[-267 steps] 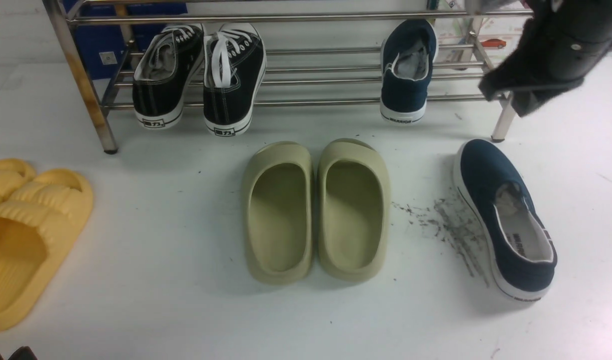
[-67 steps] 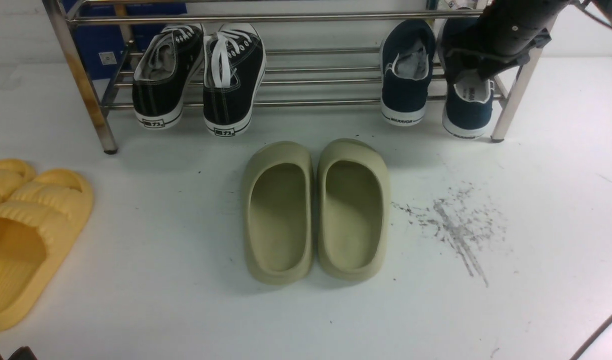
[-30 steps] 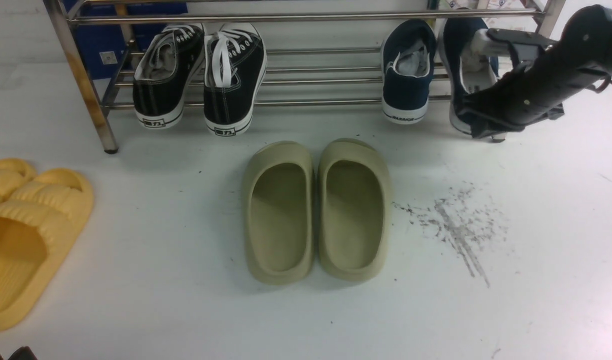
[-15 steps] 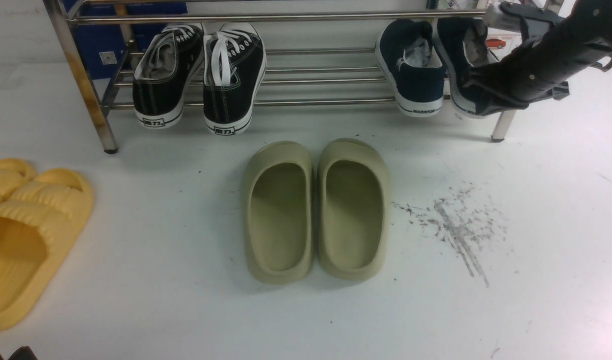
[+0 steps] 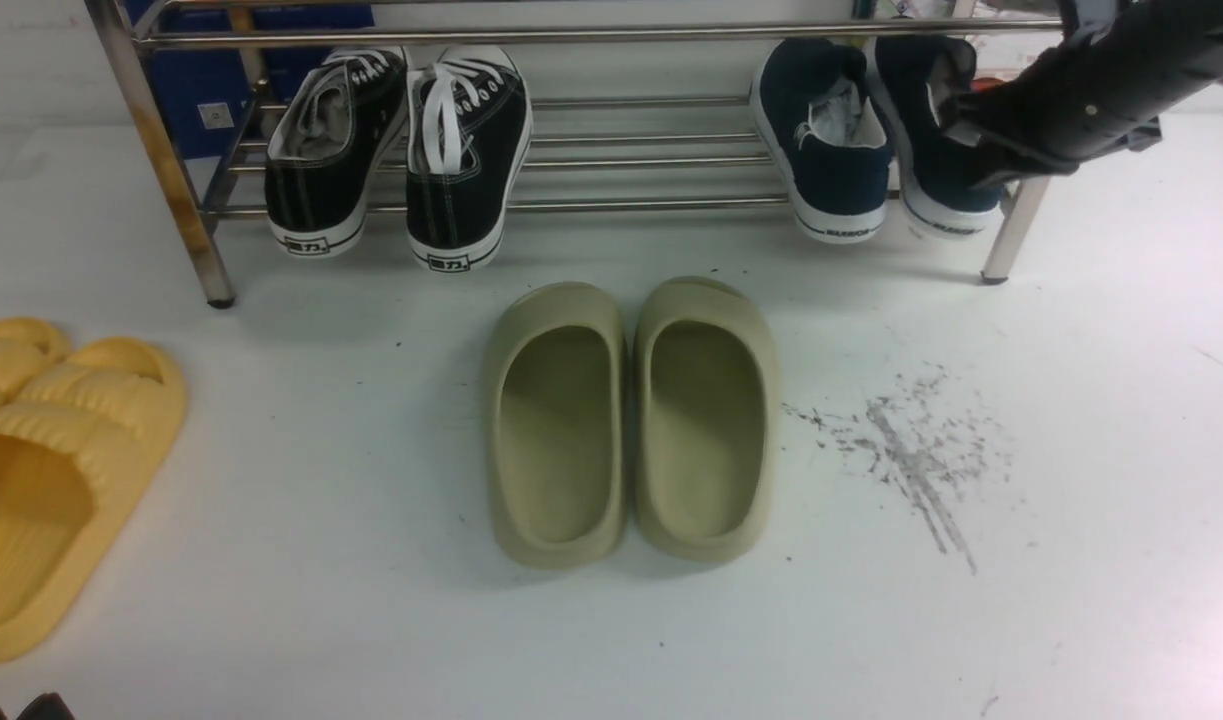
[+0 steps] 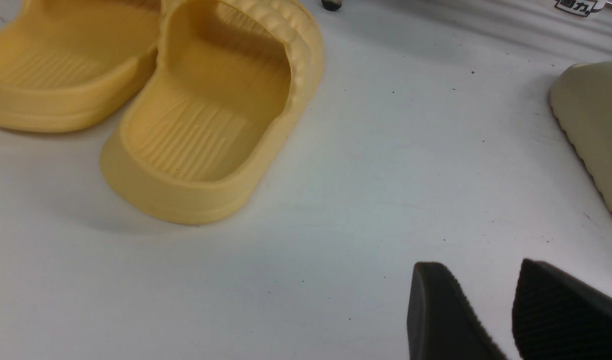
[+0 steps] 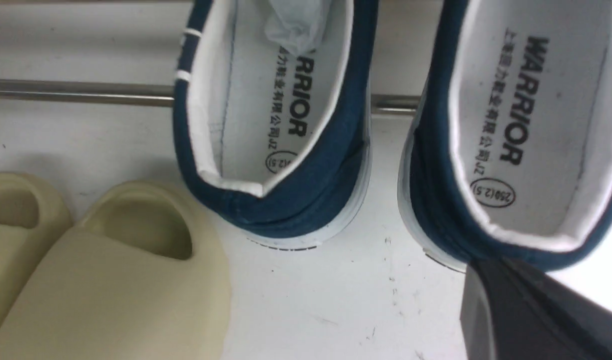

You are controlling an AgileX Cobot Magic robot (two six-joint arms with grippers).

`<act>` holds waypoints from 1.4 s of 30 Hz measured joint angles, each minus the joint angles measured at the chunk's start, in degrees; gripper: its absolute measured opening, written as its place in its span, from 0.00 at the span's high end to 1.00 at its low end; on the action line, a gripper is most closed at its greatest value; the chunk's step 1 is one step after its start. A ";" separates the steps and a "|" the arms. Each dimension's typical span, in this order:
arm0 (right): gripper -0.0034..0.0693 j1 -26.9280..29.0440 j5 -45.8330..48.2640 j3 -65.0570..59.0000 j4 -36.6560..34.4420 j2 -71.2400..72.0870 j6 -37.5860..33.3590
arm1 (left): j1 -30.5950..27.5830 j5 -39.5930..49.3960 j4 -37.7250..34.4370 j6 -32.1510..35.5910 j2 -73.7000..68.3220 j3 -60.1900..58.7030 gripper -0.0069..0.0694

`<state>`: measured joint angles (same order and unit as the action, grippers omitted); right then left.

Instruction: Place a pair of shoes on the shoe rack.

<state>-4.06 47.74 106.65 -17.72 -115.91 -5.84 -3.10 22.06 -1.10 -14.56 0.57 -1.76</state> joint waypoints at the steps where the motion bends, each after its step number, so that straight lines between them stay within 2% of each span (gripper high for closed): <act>1: 0.92 0.00 0.67 0.05 0.00 0.42 -0.35 | 0.00 0.00 0.00 0.00 0.00 0.00 0.60; 4: 0.87 0.00 3.57 0.06 0.00 0.66 -0.69 | 0.00 0.00 0.00 0.00 0.00 0.00 0.60; 6: 0.79 0.00 6.93 0.06 0.00 0.59 -0.69 | 0.00 0.00 0.00 0.00 0.00 0.00 0.60; 7: 0.78 0.00 7.53 0.06 0.00 0.59 -0.69 | 0.00 0.00 0.00 0.00 0.00 0.00 0.60; 9: 0.66 0.00 11.06 -0.01 0.06 1.29 -2.24 | 0.00 0.00 0.05 0.00 0.00 0.00 0.60; 10: 0.66 0.00 11.33 -0.01 0.06 1.40 -2.39 | 0.00 0.00 0.05 0.00 0.00 0.00 0.60; 11: 0.61 0.00 13.18 -0.06 -0.02 2.45 -3.37 | 0.00 0.00 0.05 0.00 0.00 0.00 0.60; 14: 0.58 0.00 16.41 -0.99 -0.27 6.93 -4.27 | 0.00 0.00 0.05 0.00 0.00 0.00 0.60; 16: 0.59 0.00 16.92 -2.28 -0.41 9.04 -4.46 | 0.00 0.00 0.05 0.00 0.00 0.00 0.60; 19: 0.69 0.00 15.87 -9.79 -0.45 19.04 -4.79 | 0.00 0.00 0.05 0.00 0.00 0.00 0.60; 27: 0.94 0.00 3.46 -36.40 -0.70 48.57 -4.97 | 0.00 0.00 0.05 0.00 0.00 0.00 0.60; 31: 0.96 0.00 -2.64 -46.70 -0.76 64.84 -4.97 | 0.00 0.00 0.05 0.00 0.00 0.00 0.60; 35: 0.96 0.00 -4.84 -52.00 -1.29 75.60 -4.97 | 0.00 0.00 0.05 0.00 0.00 0.00 0.60; 42: 0.96 0.00 -6.33 -56.53 -2.55 82.35 -4.97 | 0.00 0.00 0.05 0.00 0.00 0.00 0.60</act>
<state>-4.06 41.41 50.13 -20.27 -33.57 -10.81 -3.10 22.06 -1.05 -14.56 0.57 -1.76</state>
